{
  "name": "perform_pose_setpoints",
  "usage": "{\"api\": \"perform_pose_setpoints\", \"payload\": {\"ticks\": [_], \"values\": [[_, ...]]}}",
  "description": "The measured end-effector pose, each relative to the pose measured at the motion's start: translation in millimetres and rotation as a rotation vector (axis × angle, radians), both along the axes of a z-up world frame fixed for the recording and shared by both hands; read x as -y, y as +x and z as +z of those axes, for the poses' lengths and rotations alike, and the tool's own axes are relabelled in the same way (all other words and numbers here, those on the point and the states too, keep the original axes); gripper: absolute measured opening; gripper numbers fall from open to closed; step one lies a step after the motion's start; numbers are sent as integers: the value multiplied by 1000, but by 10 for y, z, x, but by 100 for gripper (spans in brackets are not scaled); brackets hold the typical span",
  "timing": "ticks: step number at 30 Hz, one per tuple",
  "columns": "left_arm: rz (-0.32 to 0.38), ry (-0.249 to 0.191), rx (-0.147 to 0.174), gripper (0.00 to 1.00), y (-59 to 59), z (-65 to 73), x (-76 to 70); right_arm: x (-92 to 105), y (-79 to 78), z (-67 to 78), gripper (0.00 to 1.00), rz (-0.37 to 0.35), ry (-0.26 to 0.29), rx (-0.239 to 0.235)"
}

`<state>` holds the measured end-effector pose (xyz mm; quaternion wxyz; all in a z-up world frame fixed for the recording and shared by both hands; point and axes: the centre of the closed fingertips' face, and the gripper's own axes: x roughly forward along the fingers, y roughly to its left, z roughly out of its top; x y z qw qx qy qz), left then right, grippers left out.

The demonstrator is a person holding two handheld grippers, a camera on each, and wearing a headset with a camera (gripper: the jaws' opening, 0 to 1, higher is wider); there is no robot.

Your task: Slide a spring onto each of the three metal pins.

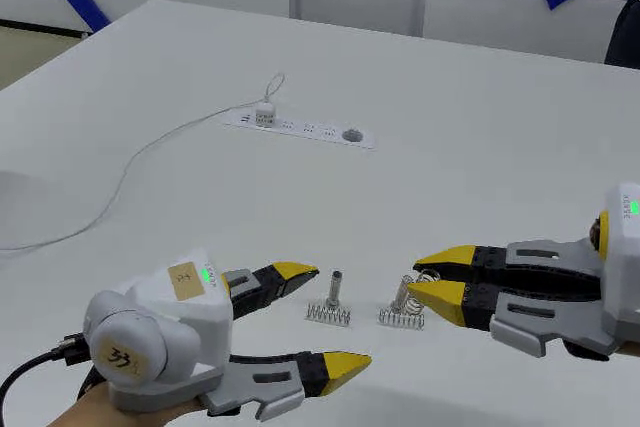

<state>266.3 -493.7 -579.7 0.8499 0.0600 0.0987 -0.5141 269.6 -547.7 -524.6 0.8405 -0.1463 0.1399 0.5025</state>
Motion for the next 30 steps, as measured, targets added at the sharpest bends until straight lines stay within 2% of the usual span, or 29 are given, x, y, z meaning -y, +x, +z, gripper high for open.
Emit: {"api": "perform_pose_setpoints", "payload": {"ticks": [3, 5, 7, 12, 14, 16, 20, 22, 26, 30], "values": [[20, -3, -24, 66, 8, -48, -73, 93, 67, -8, 10, -30, -3, -2], [39, -31, -43, 69, 13, -55, -134, 173, 130, -14, 10, -65, -8, 2], [57, -28, -48, 70, 28, -83, -204, 257, 189, -28, 10, -96, -21, 11], [97, -27, -51, 76, 57, -110, -335, 453, 317, -44, 10, -171, 7, 1], [117, -31, -53, 79, 68, -114, -365, 512, 351, -52, 10, -193, 14, -5], [143, -58, -58, 83, 74, -100, -386, 583, 393, -56, 10, -218, 23, -11], [156, -58, -67, 86, 59, -129, -388, 726, 508, -56, 10, -284, 43, -17], [158, -45, -72, 88, 55, -160, -393, 795, 559, -100, 10, -306, 31, -21], [171, -49, -85, 91, 58, -186, -418, 899, 622, -213, 10, -344, 17, -38], [190, -46, -119, 93, 36, -265, -458, 1023, 667, -340, 10, -411, 15, -61]]}}
